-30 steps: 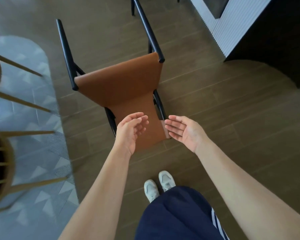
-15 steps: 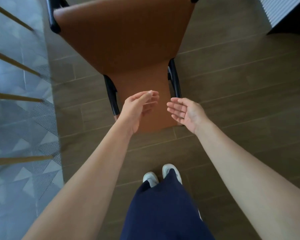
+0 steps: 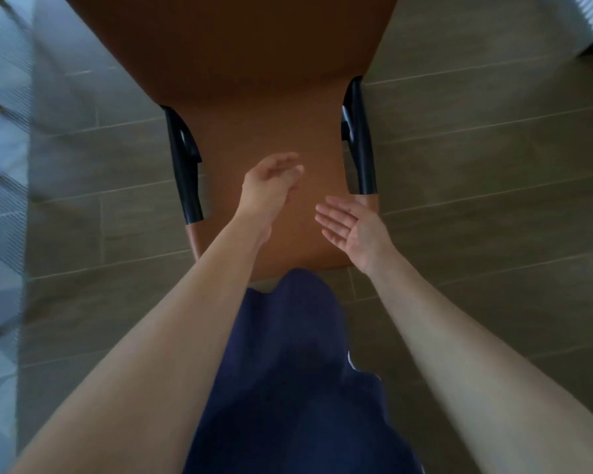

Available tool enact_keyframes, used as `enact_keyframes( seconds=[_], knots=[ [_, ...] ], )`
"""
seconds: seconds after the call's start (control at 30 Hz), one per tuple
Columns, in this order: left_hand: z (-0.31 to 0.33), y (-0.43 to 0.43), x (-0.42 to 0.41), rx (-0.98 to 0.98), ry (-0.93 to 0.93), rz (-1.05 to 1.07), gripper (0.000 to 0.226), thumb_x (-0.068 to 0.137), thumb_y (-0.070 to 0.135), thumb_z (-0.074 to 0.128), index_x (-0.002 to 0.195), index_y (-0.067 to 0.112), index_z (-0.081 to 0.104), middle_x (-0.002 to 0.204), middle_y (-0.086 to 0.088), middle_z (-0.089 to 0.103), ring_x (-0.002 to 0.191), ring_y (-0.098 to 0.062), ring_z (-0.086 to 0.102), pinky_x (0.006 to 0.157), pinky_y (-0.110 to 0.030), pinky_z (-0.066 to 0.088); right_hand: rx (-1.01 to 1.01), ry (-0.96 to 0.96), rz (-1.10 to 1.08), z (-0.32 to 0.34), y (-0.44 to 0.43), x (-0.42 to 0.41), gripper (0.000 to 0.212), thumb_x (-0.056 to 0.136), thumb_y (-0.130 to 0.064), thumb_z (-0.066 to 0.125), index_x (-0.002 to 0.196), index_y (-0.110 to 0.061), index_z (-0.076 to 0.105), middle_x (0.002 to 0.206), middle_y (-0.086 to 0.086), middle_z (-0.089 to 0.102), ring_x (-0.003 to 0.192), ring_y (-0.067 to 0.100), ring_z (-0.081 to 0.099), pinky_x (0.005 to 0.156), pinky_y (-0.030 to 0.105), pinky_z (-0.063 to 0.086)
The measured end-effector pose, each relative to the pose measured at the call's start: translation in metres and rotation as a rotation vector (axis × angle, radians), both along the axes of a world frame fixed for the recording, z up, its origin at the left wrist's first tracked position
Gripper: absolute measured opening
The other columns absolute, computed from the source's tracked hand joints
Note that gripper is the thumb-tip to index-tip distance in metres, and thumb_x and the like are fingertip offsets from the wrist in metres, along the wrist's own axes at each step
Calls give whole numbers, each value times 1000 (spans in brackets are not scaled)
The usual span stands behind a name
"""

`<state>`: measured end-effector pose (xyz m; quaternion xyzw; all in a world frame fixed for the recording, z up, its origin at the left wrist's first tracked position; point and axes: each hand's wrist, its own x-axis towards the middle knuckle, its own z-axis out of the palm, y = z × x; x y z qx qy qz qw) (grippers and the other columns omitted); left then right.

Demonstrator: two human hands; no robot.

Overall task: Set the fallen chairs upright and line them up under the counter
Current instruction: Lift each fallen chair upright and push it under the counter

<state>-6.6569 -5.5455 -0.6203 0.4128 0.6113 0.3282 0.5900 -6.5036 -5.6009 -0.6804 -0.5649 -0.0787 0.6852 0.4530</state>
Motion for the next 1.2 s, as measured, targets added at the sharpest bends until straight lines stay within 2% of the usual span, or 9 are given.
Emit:
enact_keyframes(
  seconds=[0.1,0.2,0.37,0.6,0.77,0.9,1.0,1.13,1.2],
  knots=[
    [-36,14,5,70,66,-64,14,91,18,64,94,32,66,100,6,69,96,-14,66,75,-19,49,14,2,2,-35,13,-3,29,101,-22,43,113,-12,67,108,4,75,101,17,71,87,33,50],
    [-65,22,8,78,78,-70,14,91,16,64,95,30,66,96,7,68,95,-15,66,74,-19,47,35,15,1,-59,23,-5,28,102,-21,39,108,-13,65,103,3,76,102,18,70,86,33,49],
    [-100,20,6,41,80,-62,17,91,13,64,106,20,67,103,-1,70,101,-19,67,81,-23,50,70,54,-5,-81,36,-6,24,102,-22,43,110,-14,63,101,2,76,96,15,71,84,34,48],
    [-125,13,1,1,91,-18,16,88,8,64,97,21,67,99,-5,70,89,-16,64,70,-18,47,69,94,-25,-100,31,-8,25,100,-22,45,110,-14,66,106,4,75,96,15,72,83,35,47],
    [-155,3,1,-4,238,-124,13,88,14,65,94,26,67,93,2,69,85,-11,63,65,-17,43,36,120,-43,-120,22,-10,28,101,-21,40,110,-14,66,106,4,75,101,18,69,83,34,48],
    [-178,-3,1,36,361,-218,17,87,15,65,97,28,68,89,11,66,87,-5,60,63,-8,40,-4,120,-52,-137,12,-11,27,101,-21,42,111,-13,66,107,5,75,97,18,72,83,34,49],
    [-197,-13,1,63,405,-248,22,88,12,63,103,26,69,93,13,65,95,-7,62,68,-5,39,-48,131,-98,-152,3,-9,29,101,-21,41,110,-12,67,104,5,76,97,18,72,84,35,49],
    [-220,-26,-2,79,545,-337,31,89,19,62,117,32,66,119,9,62,85,-11,62,67,-19,47,-113,141,-160,-170,-9,-6,33,103,-23,37,111,-12,67,104,4,76,105,20,67,84,35,49],
    [-229,-33,-6,120,642,-409,38,88,20,63,124,33,62,130,3,59,104,-17,60,81,-22,46,-149,150,-193,-178,-16,-6,33,103,-23,37,113,-12,66,107,4,75,107,21,65,85,35,49]
  ],
)
